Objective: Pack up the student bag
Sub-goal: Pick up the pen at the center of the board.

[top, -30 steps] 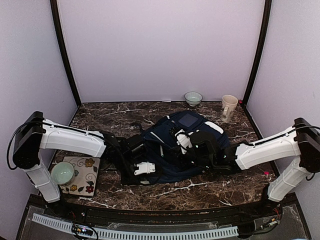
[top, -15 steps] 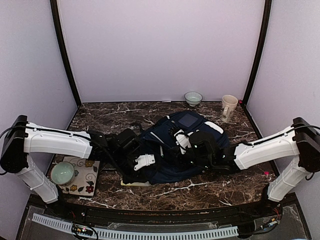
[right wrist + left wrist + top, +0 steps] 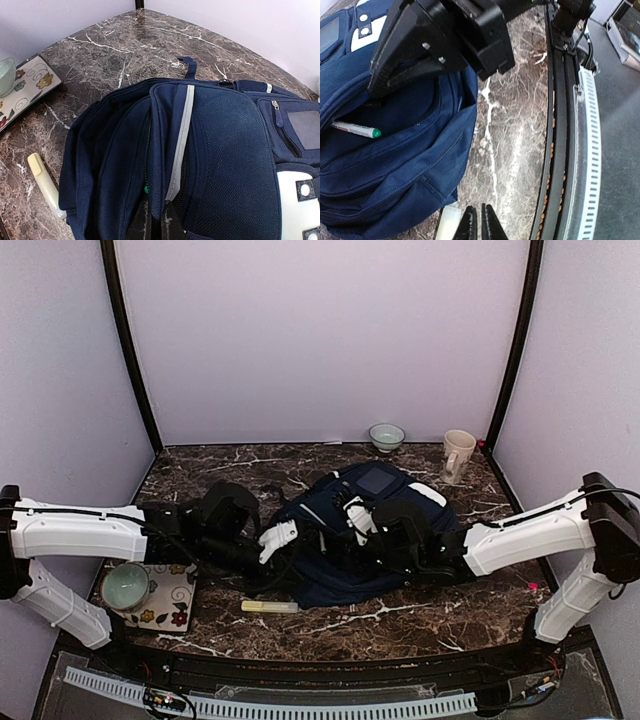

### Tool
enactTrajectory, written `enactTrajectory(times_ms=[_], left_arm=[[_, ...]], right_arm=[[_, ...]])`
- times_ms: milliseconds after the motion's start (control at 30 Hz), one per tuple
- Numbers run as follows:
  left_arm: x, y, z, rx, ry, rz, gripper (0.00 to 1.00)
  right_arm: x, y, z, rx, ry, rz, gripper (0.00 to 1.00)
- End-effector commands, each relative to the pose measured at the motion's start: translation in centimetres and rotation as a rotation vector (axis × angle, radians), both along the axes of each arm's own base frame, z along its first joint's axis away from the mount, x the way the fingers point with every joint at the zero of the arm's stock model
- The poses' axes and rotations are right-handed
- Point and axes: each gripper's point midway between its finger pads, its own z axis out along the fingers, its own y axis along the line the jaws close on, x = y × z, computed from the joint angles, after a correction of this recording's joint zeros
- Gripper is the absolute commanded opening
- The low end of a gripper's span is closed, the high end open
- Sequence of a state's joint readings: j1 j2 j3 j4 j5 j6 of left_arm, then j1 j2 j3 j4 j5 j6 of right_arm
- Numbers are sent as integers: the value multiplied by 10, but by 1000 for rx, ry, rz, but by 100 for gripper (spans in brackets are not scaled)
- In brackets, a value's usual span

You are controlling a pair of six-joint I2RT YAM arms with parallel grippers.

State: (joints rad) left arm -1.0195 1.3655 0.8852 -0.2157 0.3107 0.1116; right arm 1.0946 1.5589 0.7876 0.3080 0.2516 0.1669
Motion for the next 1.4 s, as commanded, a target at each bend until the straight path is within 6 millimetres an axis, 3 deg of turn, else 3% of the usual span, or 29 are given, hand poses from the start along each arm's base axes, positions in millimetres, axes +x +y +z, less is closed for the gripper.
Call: enactTrajectory(times_ms=[0,100,400,700,867,1067,1267,1367], left_arm=[[-3,-10,22,-137,32,36,5],[-3,-14,31,-193,50,55,0],[8,-18,49,-314,88,162,0],[30,-19,43,-366,167,322,0],[51,-15,39,-359,208,444,0],[59,-13,35,-378,276,492,0],[73,-9,18,-344,302,567,0],[69,-10,8,-268,279,505,0]], right_arm=[[2,17,23,70,-18,14,0],[3,17,24,68,-19,10,0],[7,16,29,61,-25,-12,0],[8,18,33,68,-20,-16,0],[9,20,37,71,-23,-20,0],[11,21,41,73,-31,-26,0],[12,22,42,73,-34,-25,0],[11,19,41,68,-35,-26,0]])
